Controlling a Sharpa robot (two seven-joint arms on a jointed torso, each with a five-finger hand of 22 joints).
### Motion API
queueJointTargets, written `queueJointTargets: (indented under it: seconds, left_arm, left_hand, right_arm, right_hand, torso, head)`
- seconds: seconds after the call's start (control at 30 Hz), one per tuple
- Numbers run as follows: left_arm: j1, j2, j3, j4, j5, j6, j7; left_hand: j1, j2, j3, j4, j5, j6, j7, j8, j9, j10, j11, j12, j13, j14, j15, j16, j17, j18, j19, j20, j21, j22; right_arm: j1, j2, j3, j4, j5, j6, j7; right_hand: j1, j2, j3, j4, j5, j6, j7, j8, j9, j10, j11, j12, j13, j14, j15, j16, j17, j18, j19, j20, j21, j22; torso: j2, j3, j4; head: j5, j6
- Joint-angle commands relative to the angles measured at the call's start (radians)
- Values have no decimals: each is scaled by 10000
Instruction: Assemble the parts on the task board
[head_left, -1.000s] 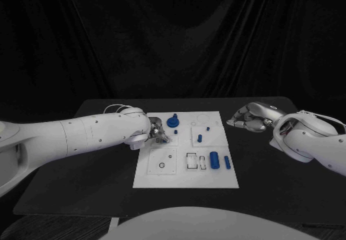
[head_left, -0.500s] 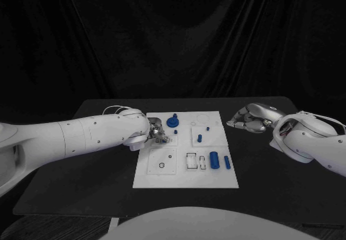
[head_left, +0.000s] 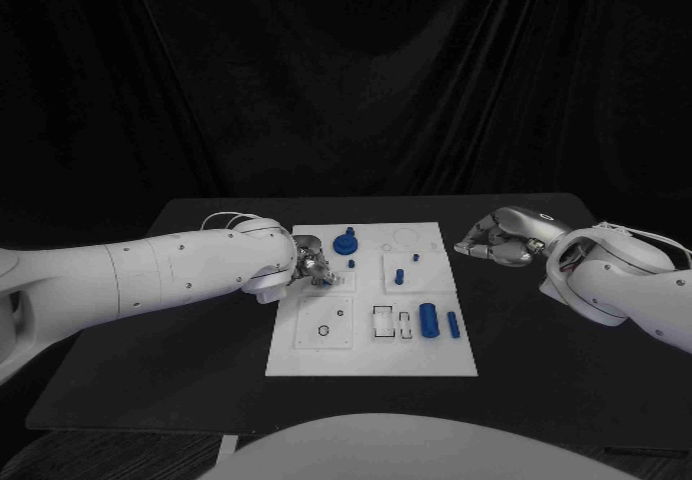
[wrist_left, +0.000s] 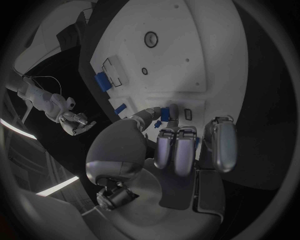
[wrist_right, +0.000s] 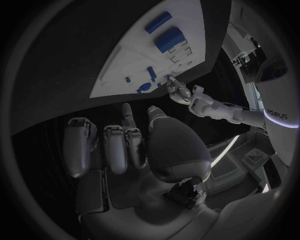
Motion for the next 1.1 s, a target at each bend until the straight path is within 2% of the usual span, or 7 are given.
queueJointTargets:
  seconds: [0.03, 0.23, 0.37, 0.43, 0.7, 0.9, 1.1]
  left_arm:
    - [204, -25, 5, 112, 14, 427, -176]
    - [667, 62, 7, -29, 456, 1543, -480]
    - [941, 299, 8, -504, 1180, 2618, -659]
    - [1010, 430, 8, -743, 1374, 2993, -702]
    - [1125, 1160, 9, -1970, 1700, 4337, -877]
    - [1132, 1622, 9, -2715, 1741, 4699, -925]
    - [1104, 1881, 9, -3159, 1752, 4779, -948]
  left_hand:
    - [-109, -63, 575, -547, -147, 221, -135, 69, 28, 1041, -107, 27, 2625, 1057, -62, -43, 2627, 48, 59, -36, 51, 1968]
    - [-157, -181, 638, -627, -468, 258, -171, 87, 26, 1041, -135, 27, 2625, 1057, -85, -43, 2627, 53, 50, -57, 34, 1961]
    - [-151, -225, 670, -679, -616, 239, -178, 66, 9, 1041, -141, 27, 2625, 1057, -92, -43, 2627, 53, 48, -65, 30, 1960]
    - [-134, -245, 701, -729, -728, 233, -179, 41, -13, 1041, -144, 27, 2625, 1057, -95, -43, 2627, 52, 51, -70, 35, 1962]
    - [-187, -404, 732, -885, -857, 337, -199, -58, -129, 1041, -155, 27, 2625, 1057, -102, -43, 2627, 29, 117, -80, 124, 1992]
    - [-234, -451, 857, -1046, -967, 433, -210, -185, -255, 1041, -166, 27, 2625, 1057, -111, -43, 2627, 33, 104, -89, 108, 1986]
    - [-291, -432, 912, -1088, -1078, 457, -196, -270, -323, 1041, -156, 27, 2625, 1057, -105, -43, 2627, 42, 73, -89, 71, 1973]
  right_arm:
    - [-22, -8, 7, -15, -15, 106, -174]
    - [-22, 6, 7, -37, -15, 152, -186]
    - [-22, 21, 7, -54, -15, 171, -191]
    - [-22, 25, 7, -60, -15, 179, -192]
    - [-22, 29, 7, -80, -15, 168, -179]
    - [-27, 60, 7, -105, -15, 158, -159]
    - [-29, 62, 7, -100, -15, 151, -156]
  right_hand:
    - [85, 20, 38, -26, 49, -58, -10, -17, -2, 1029, 86, 36, 2631, 816, 62, -59, 1505, 159, 168, 47, -56, 1979]
    - [85, 20, 38, -26, 49, -58, -10, -17, -2, 1029, 86, 36, 2631, 816, 62, -59, 1505, 159, 168, 47, -56, 1979]
    - [85, 20, 38, -26, 49, -58, -10, -17, -2, 1029, 86, 36, 2631, 816, 62, -59, 1505, 159, 168, 47, -56, 1979]
    - [85, 20, 38, -26, 49, -58, -10, -17, -2, 1029, 86, 36, 2631, 816, 62, -59, 1505, 159, 168, 47, -56, 1979]
    - [85, 20, 38, -26, 49, -58, -10, -17, -2, 1029, 86, 36, 2631, 816, 62, -59, 1505, 159, 168, 47, -56, 1979]
    - [85, 20, 38, -26, 49, -58, -10, -17, -2, 1029, 86, 36, 2631, 816, 62, -59, 1505, 159, 168, 47, -56, 1979]
    - [121, 20, 48, -38, 56, -60, -8, -18, -3, 1029, 87, 36, 2631, 813, 63, -66, 1493, 162, 164, 47, -70, 1974]
  torso:
    - [-3, 0, 2]
    - [-11, 1, -2]
    - [-8, 2, -3]
    - [-3, -1, -3]
    - [-14, 2, -8]
    - [1, 1, -11]
    - [25, -5, -7]
  head:
    - [-17, 2]
    - [-56, 2]
    - [-55, 2]
    - [-54, 2]
    - [-39, 2]
    - [-28, 2]
    - [-12, 2]
